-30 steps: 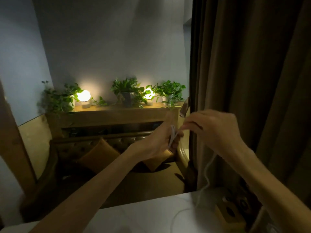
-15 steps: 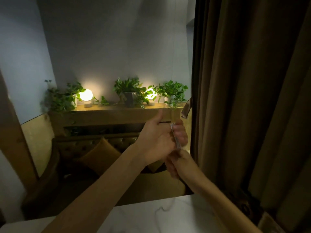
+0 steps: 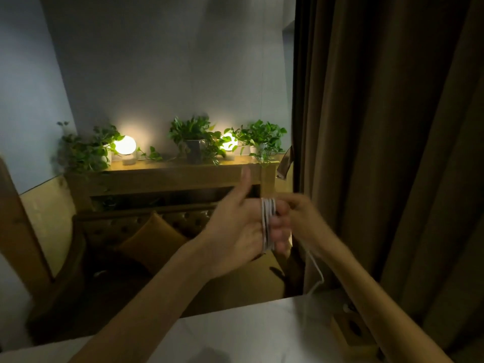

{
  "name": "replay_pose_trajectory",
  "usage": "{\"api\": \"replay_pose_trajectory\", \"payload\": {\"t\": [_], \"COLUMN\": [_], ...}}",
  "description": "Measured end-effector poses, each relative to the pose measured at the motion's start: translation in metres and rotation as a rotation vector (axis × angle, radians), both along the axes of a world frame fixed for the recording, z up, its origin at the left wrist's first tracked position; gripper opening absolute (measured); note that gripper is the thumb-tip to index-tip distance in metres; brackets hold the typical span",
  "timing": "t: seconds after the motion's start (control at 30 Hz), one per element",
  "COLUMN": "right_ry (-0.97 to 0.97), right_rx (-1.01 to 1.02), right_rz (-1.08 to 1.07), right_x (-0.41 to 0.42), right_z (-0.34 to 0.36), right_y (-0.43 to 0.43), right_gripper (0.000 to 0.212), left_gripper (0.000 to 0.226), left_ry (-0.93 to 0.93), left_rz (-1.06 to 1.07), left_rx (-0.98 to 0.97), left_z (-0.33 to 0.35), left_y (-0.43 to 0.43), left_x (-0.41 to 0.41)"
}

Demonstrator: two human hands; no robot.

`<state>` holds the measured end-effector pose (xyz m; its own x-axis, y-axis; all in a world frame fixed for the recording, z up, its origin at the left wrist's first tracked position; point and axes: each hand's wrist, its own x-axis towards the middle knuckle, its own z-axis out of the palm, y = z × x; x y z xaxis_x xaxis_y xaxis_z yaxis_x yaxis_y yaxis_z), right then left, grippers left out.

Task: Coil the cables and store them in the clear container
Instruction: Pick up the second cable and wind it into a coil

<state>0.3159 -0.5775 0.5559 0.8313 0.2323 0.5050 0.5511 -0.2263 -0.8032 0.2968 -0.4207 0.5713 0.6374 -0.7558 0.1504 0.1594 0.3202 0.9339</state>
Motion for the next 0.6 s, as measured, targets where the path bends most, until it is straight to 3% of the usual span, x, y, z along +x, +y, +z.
{"api": "replay_pose_trajectory", "payload": {"t": [0.07, 0.13, 0.23, 0.33, 0.43, 0.6], "right_ry": [0.099, 0.034, -0.153, -0.475, -0.549, 0.025], "right_rx": [-0.082, -0.227, -0.498, -0.662, -0.540, 0.081], "right_rz": [0.005, -0.014, -0.083, -0.359, -0.400, 0.116], "right_x": [-0.012, -0.027, -0.045, -0.040, -0.010, 0.008], "right_z": [-0.029, -0.052, -0.046, -0.007, 0.025, -0.002], "right_y": [0.016, 0.022, 0.008, -0.014, -0.027, 0.002], "right_gripper": [0.031, 0.026, 0.018, 0.019, 0.010, 0.017], "left_gripper": [0.070, 0.068, 0.075, 0.093, 0.084, 0.077], "left_ry": [0.117, 0.224, 0.167, 0.119, 0.140, 0.220], "left_rz": [0.037, 0.135, 0.470, 0.356, 0.071, -0.054], "left_rx": [-0.177, -0.285, -0.091, 0.180, 0.200, -0.108], "left_z": [0.017, 0.022, 0.009, -0.017, -0.024, 0.011], "left_y": [0.008, 0.011, 0.018, 0.015, -0.003, -0.010], "left_x": [0.007, 0.026, 0.057, 0.056, 0.021, 0.013]}}
